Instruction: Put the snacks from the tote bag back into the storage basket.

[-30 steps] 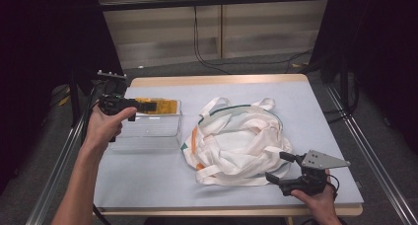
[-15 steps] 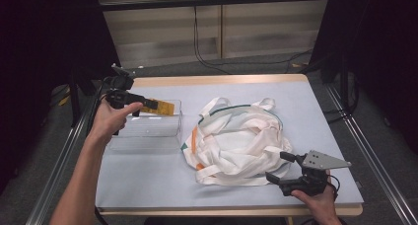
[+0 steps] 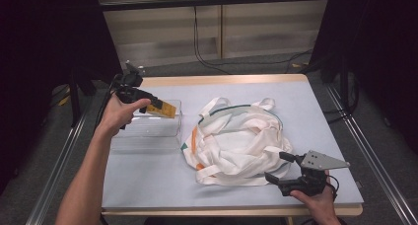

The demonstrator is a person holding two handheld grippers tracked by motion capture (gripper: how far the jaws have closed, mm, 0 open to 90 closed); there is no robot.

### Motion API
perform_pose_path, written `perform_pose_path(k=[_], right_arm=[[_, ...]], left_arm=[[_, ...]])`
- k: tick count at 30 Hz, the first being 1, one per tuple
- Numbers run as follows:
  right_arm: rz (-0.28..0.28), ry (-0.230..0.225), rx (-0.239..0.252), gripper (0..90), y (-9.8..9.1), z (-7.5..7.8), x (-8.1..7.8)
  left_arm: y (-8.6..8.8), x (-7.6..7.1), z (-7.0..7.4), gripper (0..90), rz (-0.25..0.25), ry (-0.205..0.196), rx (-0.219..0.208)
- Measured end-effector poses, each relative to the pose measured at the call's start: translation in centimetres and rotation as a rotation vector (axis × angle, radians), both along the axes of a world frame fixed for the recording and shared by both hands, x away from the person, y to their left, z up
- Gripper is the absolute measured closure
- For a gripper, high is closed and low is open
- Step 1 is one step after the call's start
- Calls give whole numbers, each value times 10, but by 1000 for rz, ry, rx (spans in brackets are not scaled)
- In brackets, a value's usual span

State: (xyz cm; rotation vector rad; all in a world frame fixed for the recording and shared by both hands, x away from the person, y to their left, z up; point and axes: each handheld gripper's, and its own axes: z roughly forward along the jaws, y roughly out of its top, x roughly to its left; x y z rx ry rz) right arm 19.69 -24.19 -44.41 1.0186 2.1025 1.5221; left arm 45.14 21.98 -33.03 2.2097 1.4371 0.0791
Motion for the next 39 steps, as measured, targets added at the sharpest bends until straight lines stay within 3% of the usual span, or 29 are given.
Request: perform_pose_path(k=[8, 10, 14, 28, 30, 35, 39], right_arm=[[16, -1, -5, 132, 2, 0, -1], [19, -3, -7, 132, 2, 0, -1], [24, -4, -1, 132, 1, 0, -1], [30, 4, -1, 132, 0, 0, -1], [31, -2, -1, 132, 0, 0, -1], [33, 3, 1, 132, 0, 0, 0], [29, 1, -1, 131, 0, 0, 0]], left_arm=[[-14, 9, -2, 274, 18, 35, 48], [-16, 12, -3, 274, 45, 43, 36], [-21, 20, -7, 274, 71, 73, 55], [-37, 33, -14, 273, 87, 121, 90], [-38, 36, -16, 273, 96, 146, 94], [-43, 41, -18, 273, 123, 144, 95], [-50, 40, -16, 274, 147, 116, 110]])
